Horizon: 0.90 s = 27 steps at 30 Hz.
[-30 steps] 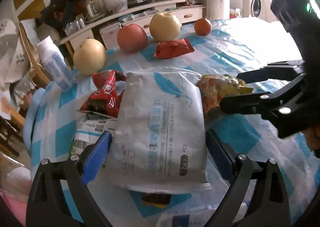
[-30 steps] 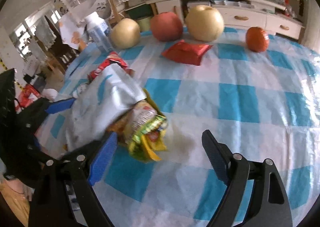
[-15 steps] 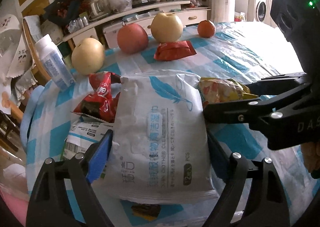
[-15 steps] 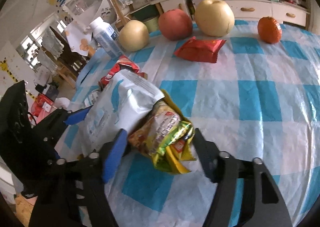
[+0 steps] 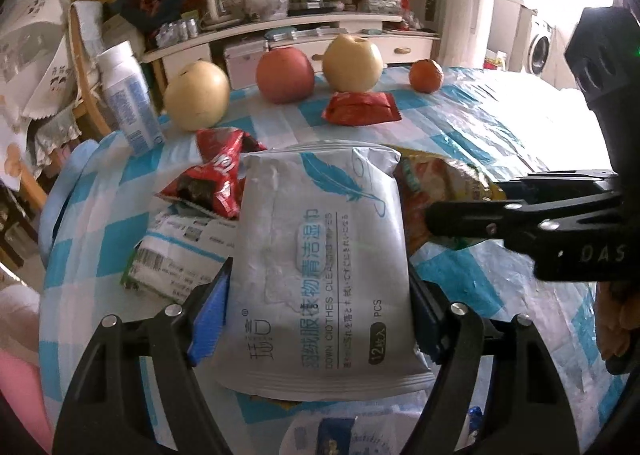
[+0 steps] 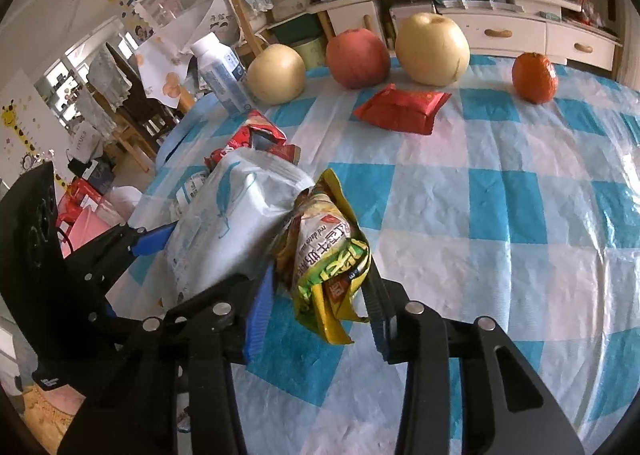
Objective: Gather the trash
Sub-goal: 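Lift and carry the pouch and snack bag in both grippers to the pink basin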
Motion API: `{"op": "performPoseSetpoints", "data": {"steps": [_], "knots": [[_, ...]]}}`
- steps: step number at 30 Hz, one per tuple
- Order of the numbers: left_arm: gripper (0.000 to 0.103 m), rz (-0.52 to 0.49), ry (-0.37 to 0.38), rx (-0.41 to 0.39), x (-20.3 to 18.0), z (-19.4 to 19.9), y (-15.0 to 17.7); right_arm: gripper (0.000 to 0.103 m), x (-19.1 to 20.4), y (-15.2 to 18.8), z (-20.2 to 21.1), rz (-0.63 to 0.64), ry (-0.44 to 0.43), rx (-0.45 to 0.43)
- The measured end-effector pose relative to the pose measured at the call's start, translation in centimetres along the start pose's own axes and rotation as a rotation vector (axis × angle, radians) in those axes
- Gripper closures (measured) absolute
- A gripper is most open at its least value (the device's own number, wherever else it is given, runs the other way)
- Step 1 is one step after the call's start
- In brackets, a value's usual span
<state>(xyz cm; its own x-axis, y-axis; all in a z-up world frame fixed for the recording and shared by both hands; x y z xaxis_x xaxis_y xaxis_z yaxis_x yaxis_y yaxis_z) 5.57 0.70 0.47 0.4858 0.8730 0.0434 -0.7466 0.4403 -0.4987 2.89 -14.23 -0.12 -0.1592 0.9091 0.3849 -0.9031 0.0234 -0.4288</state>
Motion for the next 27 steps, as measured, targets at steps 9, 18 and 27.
{"op": "performPoseSetpoints", "data": {"steps": [9, 18, 27], "knots": [[0.026, 0.094, 0.002, -0.041, 2.2, 2.8, 1.2, 0.060, 1.5, 0.2, 1.5, 0.036, -0.007, -0.053], [0.026, 0.192, 0.011, -0.123, 4.6, 7.0, 3.1, 0.060, 3.5, 0.2, 2.9, 0.056, -0.016, -0.108], [0.026, 0.306, -0.020, -0.186, 8.5, 10.5, 4.7, 0.060, 7.1, 0.3, 3.3, 0.113, -0.018, -0.139]]}}
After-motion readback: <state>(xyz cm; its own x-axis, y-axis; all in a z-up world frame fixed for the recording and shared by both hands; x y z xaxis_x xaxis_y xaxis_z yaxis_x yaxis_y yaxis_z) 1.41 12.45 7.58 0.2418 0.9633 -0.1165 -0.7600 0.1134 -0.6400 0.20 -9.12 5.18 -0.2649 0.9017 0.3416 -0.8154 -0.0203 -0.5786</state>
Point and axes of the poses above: each gripper's, at about its wrist camera, not at the fingertips, and z roughly against the way its jaws point, x to its left, y to its underside, the point moved 2 cm from there along -z, roughly the way its jaws point, and after that the axes turned 11 degrees about x, right-handed, at the moved point
